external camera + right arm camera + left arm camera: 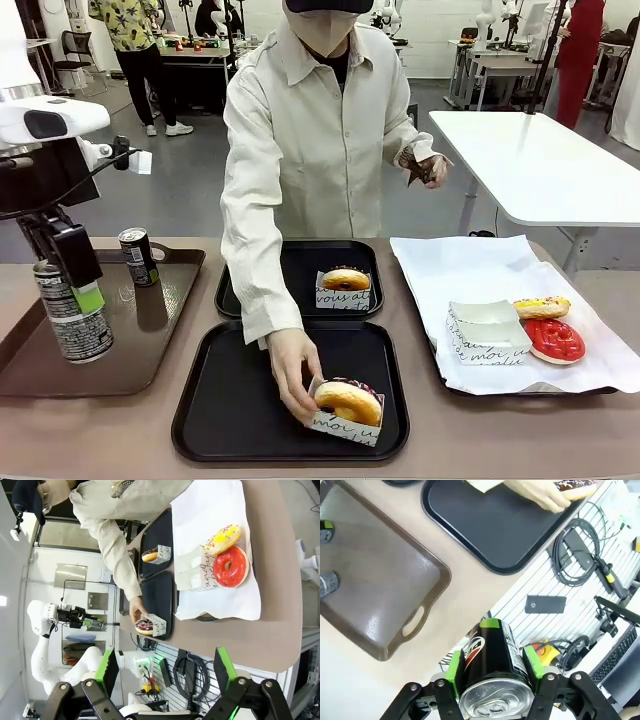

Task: Set up donuts and drinks on trays.
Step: Pick up one Pepsi coke and place it on the Flat Tray.

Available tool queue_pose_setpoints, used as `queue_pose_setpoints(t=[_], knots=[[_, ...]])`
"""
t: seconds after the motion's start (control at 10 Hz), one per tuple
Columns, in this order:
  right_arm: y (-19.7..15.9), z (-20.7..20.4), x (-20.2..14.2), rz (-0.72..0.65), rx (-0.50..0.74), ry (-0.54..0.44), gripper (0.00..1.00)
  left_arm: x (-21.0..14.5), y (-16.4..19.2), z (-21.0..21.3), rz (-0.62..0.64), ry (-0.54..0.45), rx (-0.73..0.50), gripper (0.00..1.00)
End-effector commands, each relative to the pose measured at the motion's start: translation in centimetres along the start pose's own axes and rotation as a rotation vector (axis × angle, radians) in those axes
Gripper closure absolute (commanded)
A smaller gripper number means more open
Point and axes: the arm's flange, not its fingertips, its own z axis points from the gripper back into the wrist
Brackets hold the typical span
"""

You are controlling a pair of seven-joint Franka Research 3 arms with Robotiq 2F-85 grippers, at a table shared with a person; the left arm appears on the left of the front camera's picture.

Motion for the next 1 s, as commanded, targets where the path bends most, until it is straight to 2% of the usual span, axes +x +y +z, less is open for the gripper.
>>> queue_pose_setpoints(t=[0.0, 0.2, 0.4, 0.6, 0.7, 0.9], knots=[[0.0, 0.1, 0.1, 0.019, 0.020, -0.011, 0.00, 0.9, 0.5, -0.8, 0.002, -0.028, 0.046, 0.41], [0.0, 0.1, 0.1, 0.019, 0.020, -0.011, 0.00, 1.7, 0.5, -1.1, 0.007, -0.045, 0.087, 0.41], [0.0, 0.1, 0.1, 0.019, 0.020, -0.011, 0.00, 5.0, 0.8, -1.7, 0.036, -0.056, 0.123, 0.41], [0.0, 0.1, 0.1, 0.019, 0.020, -0.011, 0.00, 9.6, 1.6, -2.8, 0.097, -0.102, 0.164, 0.41], [0.0, 0.1, 0.1, 0.019, 0.020, -0.011, 0.00, 12.6, 2.5, -3.4, 0.135, -0.171, 0.233, 0.41], [0.0, 0.1, 0.1, 0.019, 0.020, -0.011, 0.00, 17.9, 4.6, -4.5, 0.216, -0.203, 0.158, 0.41]])
